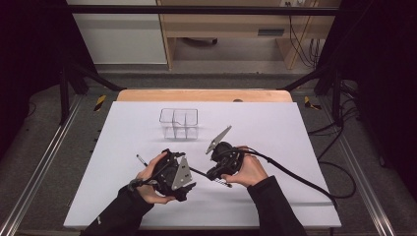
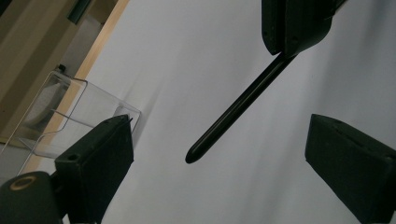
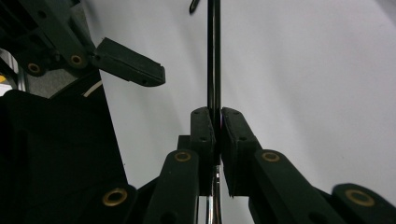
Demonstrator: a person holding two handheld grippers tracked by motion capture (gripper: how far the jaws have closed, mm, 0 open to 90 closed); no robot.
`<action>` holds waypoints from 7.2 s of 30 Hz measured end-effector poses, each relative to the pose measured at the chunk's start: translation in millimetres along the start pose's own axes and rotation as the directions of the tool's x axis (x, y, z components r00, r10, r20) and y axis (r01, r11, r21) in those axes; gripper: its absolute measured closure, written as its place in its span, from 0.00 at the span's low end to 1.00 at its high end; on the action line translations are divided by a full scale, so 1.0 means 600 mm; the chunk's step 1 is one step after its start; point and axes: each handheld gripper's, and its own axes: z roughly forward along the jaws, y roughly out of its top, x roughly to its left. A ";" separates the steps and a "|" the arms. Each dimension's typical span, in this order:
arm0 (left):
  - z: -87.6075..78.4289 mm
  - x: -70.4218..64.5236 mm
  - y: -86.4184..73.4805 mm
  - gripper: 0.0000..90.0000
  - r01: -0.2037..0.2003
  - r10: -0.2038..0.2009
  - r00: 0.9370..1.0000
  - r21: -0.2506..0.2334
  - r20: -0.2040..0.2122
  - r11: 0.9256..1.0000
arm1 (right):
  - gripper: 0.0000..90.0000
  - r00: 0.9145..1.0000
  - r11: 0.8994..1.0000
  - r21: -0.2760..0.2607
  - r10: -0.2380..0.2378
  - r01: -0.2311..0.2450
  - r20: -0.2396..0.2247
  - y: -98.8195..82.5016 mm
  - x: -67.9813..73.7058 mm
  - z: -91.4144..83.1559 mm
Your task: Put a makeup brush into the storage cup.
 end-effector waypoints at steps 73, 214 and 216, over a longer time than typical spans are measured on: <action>0.036 -0.058 0.003 0.91 -0.423 0.420 0.906 0.084 0.054 0.902 | 0.94 0.996 0.997 0.068 -0.020 0.026 -0.082 0.002 0.003 0.026; 0.064 -0.062 -0.009 0.92 0.649 -0.650 0.758 -0.171 0.060 0.741 | 0.58 0.878 0.555 -0.751 0.474 -0.358 -0.069 -0.087 -0.004 0.018; 0.064 -0.064 -0.008 0.92 0.647 -0.647 0.760 -0.170 0.060 0.743 | 0.63 0.876 0.553 -0.750 0.477 -0.363 -0.071 -0.087 -0.004 0.019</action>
